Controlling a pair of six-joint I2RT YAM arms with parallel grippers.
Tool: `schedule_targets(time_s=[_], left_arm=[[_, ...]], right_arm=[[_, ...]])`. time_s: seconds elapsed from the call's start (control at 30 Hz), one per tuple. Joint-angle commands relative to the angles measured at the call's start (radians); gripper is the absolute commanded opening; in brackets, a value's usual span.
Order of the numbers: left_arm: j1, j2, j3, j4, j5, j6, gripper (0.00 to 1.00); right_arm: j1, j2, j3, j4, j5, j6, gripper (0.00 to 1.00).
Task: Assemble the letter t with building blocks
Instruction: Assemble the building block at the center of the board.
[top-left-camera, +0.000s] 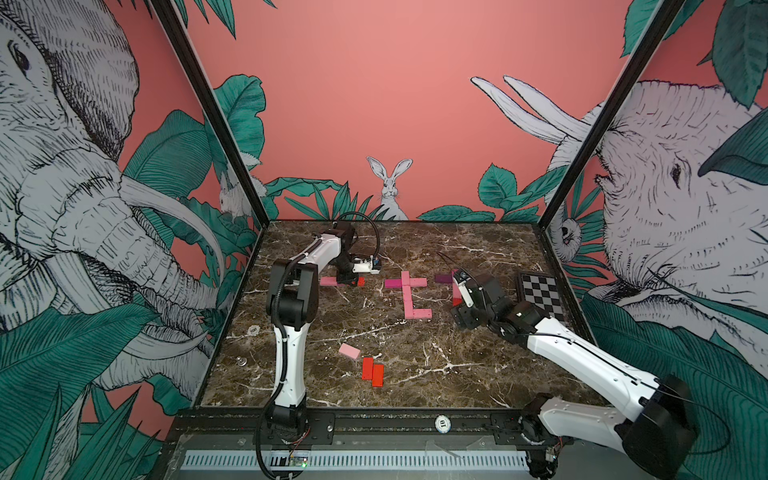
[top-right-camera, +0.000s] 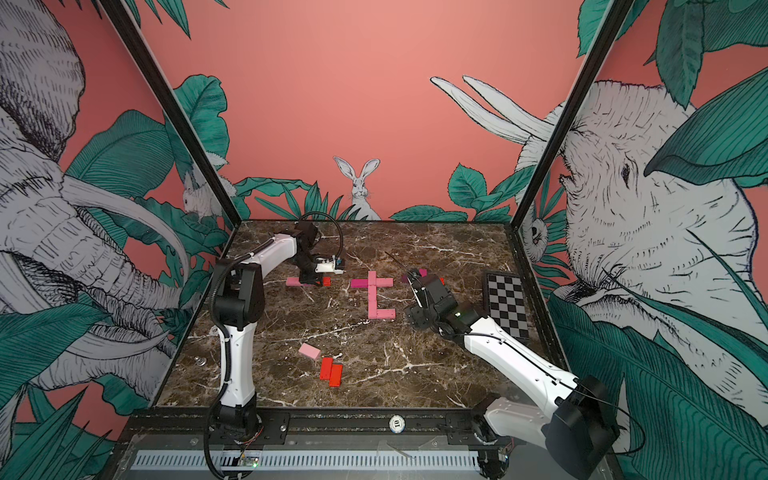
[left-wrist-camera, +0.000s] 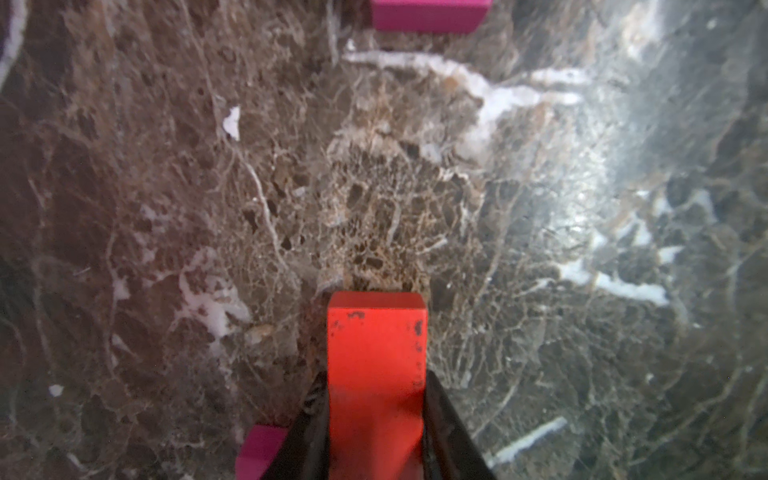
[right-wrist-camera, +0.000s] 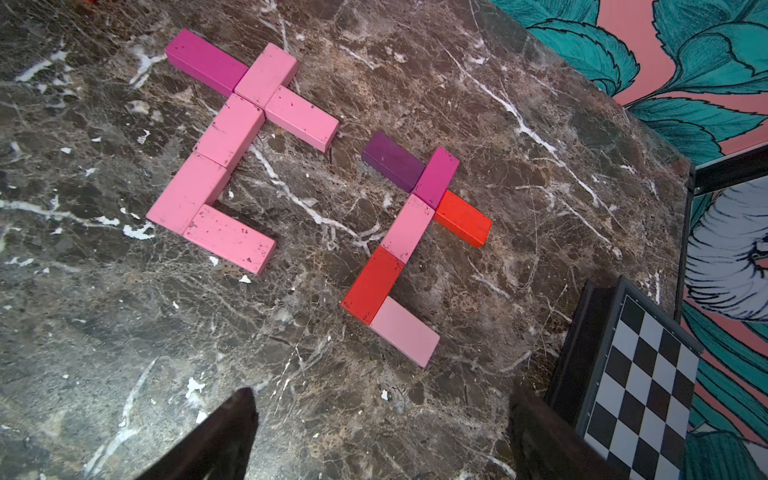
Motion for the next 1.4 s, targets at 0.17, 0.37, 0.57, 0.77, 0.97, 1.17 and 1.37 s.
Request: schedule_targets(time_s=[0.17,0.37,0.57,0.77,0.97,1.17,1.37], left_arm=[[0.006,0.011,-0.010,0.002,-0.011,0.045,0.00],[0.005,0.017,-0.004,0.001,-0.012,0.061,0.00],[0.006,0.026,-0.007,-0.006,-0.031,0.074,0.00],[0.005,0.031,-0.009,-0.007,-0.032,0.081,0.04],[0.005,0.031,-0.009,-0.006,-0.033,0.085,0.07],[0.006,0.026,-0.018,-0.013,-0.033,0.099,0.10],[0.005,0.022,-0.024,-0.016,-0.035,0.108,0.14]], right_arm=[[-0.004,-0.011,0.007,0.001,0.015,0.010,0.92],[-0.005,-0.015,0.007,0.001,0.016,0.010,0.92],[-0.004,-0.013,0.007,0.002,0.013,0.009,0.92],[-0.004,-0.014,0.010,0.000,0.014,0.008,0.92],[-0.004,-0.014,0.008,0.001,0.013,0.007,0.92],[-0.004,-0.016,0.006,0.004,0.014,0.006,0.93],[-0.004,-0.019,0.005,0.004,0.013,0.006,0.93]])
